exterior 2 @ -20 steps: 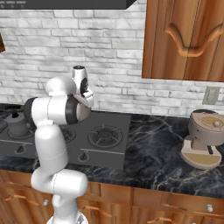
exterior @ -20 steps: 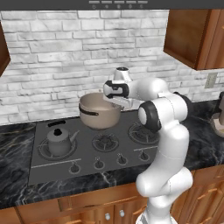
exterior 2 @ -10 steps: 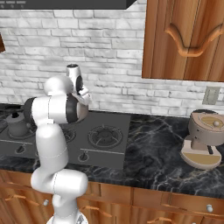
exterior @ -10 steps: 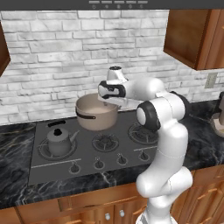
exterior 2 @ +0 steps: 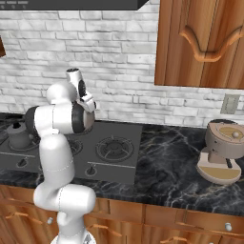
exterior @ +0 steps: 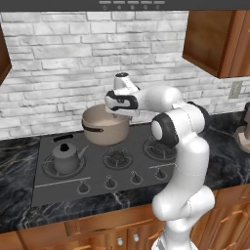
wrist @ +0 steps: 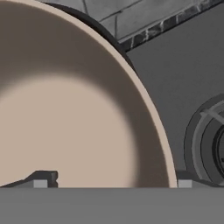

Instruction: Pick the kettle from the cabinet and place it on a stove burner. Then pick the pot from the counter and place it on another stove burner. Finally, turn both burners on.

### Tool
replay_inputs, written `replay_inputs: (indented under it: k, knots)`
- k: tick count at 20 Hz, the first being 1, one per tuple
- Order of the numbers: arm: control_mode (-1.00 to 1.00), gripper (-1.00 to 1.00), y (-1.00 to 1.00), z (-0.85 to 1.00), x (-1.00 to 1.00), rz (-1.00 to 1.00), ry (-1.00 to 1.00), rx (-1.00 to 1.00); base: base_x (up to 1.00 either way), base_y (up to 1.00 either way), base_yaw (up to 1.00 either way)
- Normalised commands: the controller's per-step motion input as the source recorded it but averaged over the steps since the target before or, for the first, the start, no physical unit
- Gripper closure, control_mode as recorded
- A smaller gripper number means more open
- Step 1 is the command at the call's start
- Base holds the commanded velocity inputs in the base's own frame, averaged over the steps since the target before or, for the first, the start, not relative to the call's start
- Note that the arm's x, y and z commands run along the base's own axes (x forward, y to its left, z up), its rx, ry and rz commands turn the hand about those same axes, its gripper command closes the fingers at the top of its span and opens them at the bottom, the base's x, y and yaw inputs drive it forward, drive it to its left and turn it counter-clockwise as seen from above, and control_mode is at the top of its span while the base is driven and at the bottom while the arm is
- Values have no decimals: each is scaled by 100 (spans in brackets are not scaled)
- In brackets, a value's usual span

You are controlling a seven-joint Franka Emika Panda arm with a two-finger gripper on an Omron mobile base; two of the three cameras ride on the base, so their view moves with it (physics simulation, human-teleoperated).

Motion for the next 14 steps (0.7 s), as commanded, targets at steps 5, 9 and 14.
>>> replay_inputs:
  k: [5, 9, 14]
  knots:
    - [-100, -100, -12, 0, 0, 9, 0, 0, 0, 0, 0]
    - [-100, -100, -16, -4, 0, 3, 0, 0, 0, 0, 0]
    - [-100, -100, -17, -1, 0, 0, 0, 0, 0, 0, 0]
